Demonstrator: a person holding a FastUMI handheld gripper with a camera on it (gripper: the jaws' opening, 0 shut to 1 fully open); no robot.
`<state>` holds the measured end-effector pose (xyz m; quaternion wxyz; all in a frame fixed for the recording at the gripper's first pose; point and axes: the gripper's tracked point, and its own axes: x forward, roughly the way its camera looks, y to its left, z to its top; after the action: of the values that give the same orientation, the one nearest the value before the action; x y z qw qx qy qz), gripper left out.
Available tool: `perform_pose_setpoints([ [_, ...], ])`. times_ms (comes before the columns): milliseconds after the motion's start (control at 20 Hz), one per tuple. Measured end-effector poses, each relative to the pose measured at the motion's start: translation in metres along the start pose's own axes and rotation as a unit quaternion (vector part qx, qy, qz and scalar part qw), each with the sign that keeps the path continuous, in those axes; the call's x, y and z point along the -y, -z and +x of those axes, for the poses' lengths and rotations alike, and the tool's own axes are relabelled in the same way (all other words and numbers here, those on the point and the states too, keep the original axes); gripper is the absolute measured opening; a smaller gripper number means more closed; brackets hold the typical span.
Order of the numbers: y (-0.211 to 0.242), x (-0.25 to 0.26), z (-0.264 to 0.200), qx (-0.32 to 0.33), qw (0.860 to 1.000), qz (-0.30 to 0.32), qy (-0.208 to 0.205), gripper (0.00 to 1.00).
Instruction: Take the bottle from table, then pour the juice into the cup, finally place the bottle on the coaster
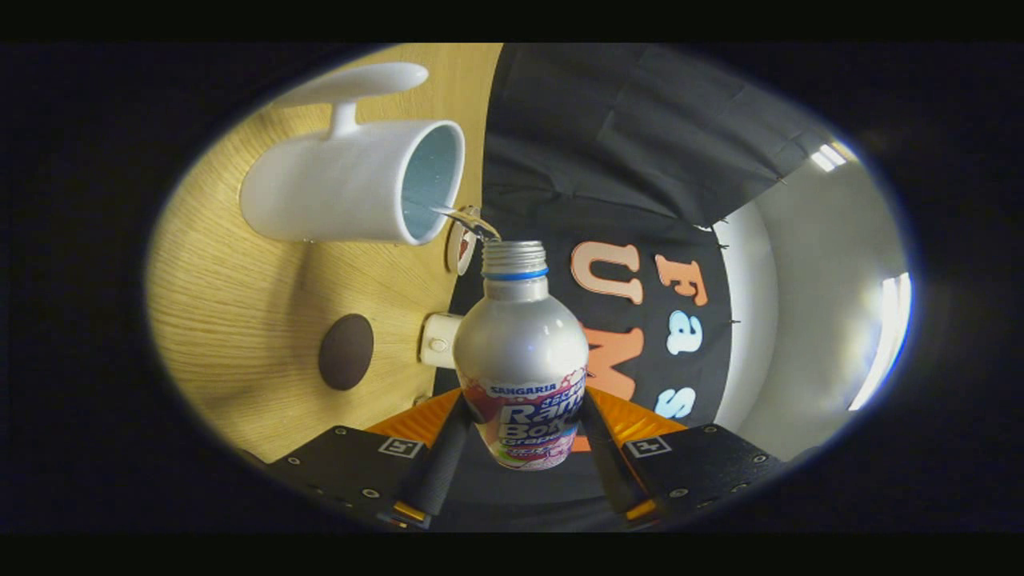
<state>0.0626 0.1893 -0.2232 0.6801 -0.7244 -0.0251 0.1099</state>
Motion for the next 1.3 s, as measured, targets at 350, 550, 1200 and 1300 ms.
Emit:
perform_pose_setpoints([
  [350, 0.0, 0.007, 0.001, 0.005, 1.0, -0.015, 0.004, 0.76],
  [550, 0.0, 0.01, 0.0, 0.004, 1.0, -0.021, 0.007, 0.76],
  [1200, -0.009, 0.025, 0.001, 0.019, 0.998, -0.053, 0.019, 0.76],
  [1300, -0.008, 0.027, 0.002, 0.018, 0.998, -0.056, 0.022, 0.76],
])
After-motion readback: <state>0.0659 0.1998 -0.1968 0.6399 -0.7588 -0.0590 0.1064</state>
